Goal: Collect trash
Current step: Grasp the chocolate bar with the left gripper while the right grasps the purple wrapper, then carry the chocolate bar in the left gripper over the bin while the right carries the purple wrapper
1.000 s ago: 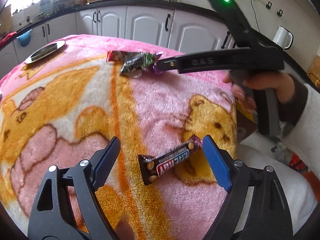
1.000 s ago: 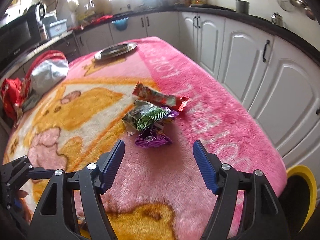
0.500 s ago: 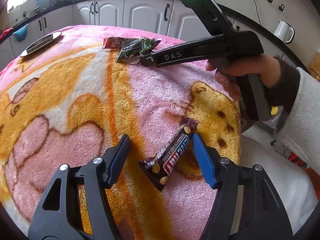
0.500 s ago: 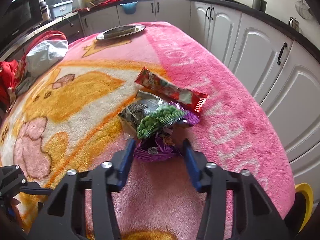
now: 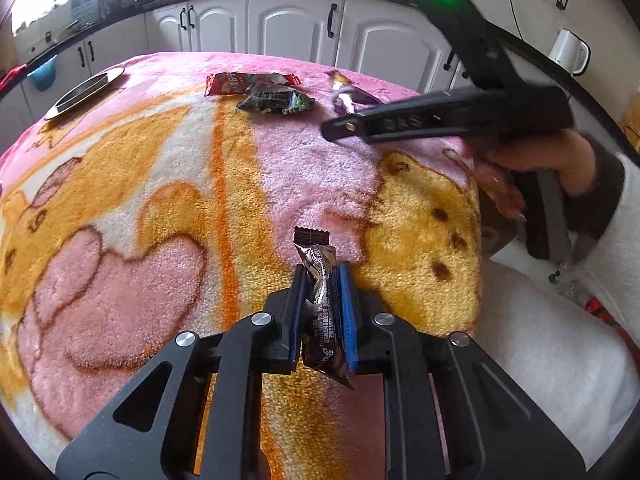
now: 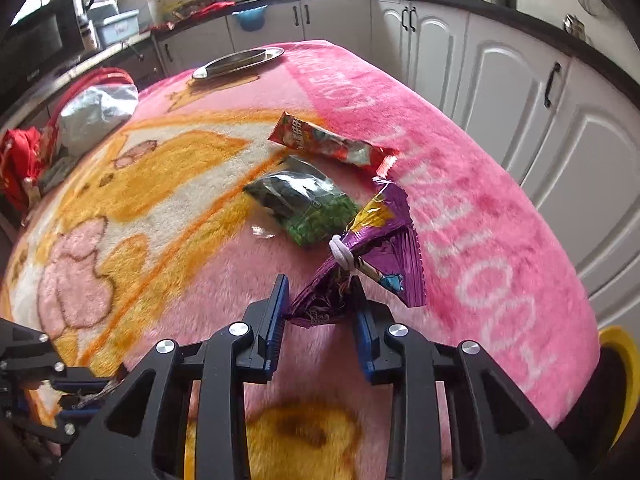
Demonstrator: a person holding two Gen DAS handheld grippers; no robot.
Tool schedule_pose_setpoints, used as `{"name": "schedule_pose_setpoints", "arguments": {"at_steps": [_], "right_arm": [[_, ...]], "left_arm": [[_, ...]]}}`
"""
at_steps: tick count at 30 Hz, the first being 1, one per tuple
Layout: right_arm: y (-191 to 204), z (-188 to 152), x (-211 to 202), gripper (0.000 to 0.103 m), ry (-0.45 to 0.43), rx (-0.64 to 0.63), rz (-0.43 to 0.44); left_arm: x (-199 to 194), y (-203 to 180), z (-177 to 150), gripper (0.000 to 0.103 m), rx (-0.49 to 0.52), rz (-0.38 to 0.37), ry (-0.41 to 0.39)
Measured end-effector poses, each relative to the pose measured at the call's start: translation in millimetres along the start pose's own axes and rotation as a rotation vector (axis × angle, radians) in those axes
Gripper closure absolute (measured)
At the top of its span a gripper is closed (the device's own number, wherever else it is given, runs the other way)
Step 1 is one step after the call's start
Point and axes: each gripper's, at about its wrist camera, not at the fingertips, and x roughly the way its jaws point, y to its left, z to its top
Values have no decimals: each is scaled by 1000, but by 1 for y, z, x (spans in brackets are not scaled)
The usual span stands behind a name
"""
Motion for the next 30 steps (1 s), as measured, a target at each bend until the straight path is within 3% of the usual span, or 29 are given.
{"name": "schedule_pose_setpoints", "arguments": {"at_steps": [2, 4, 13, 30], "right_arm": [[-1, -6, -6, 76, -7, 10, 1], [-3, -11, -10, 91, -5, 23, 2], [-12, -29, -44, 91, -52, 45, 18], [-48, -55, -135, 91, -184, 90, -37]], "left_arm": [[-1, 0, 0, 93, -6, 0, -4], [-1, 0, 1, 93, -14, -1, -11], [-3, -6, 15, 93, -32, 0, -47], [-9, -54, 66, 93, 11, -17, -153]]}}
